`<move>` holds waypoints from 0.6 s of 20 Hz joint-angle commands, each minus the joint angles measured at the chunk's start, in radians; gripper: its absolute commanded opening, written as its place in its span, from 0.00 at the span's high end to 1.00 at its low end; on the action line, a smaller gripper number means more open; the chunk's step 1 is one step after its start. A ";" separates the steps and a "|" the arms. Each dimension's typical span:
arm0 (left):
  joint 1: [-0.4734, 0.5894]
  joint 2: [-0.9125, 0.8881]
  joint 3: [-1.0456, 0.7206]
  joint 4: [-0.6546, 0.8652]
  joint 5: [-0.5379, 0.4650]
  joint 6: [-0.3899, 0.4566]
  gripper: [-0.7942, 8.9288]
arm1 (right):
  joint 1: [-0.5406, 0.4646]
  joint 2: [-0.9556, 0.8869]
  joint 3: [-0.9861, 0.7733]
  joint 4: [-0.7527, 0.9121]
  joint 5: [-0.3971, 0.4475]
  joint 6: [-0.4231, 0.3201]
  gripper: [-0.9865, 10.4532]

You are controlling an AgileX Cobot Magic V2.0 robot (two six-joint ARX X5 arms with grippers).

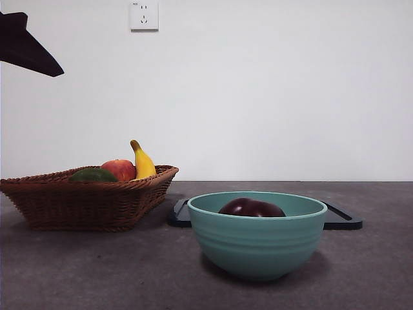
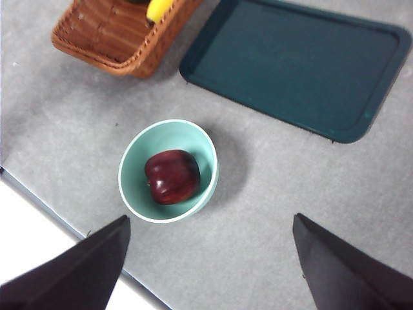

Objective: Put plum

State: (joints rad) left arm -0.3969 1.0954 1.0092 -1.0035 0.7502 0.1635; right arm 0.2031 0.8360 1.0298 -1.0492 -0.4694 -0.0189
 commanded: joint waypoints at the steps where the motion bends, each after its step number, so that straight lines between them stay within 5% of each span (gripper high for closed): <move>1: -0.003 0.004 0.011 0.006 0.007 0.016 0.53 | 0.004 0.018 0.018 0.008 -0.003 0.007 0.56; 12: -0.003 0.004 0.011 0.007 0.007 0.015 0.53 | 0.116 0.182 0.018 0.060 0.012 0.043 0.56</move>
State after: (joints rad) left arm -0.3969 1.0939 1.0092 -1.0023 0.7513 0.1669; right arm 0.3145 1.0096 1.0298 -0.9939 -0.4557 0.0093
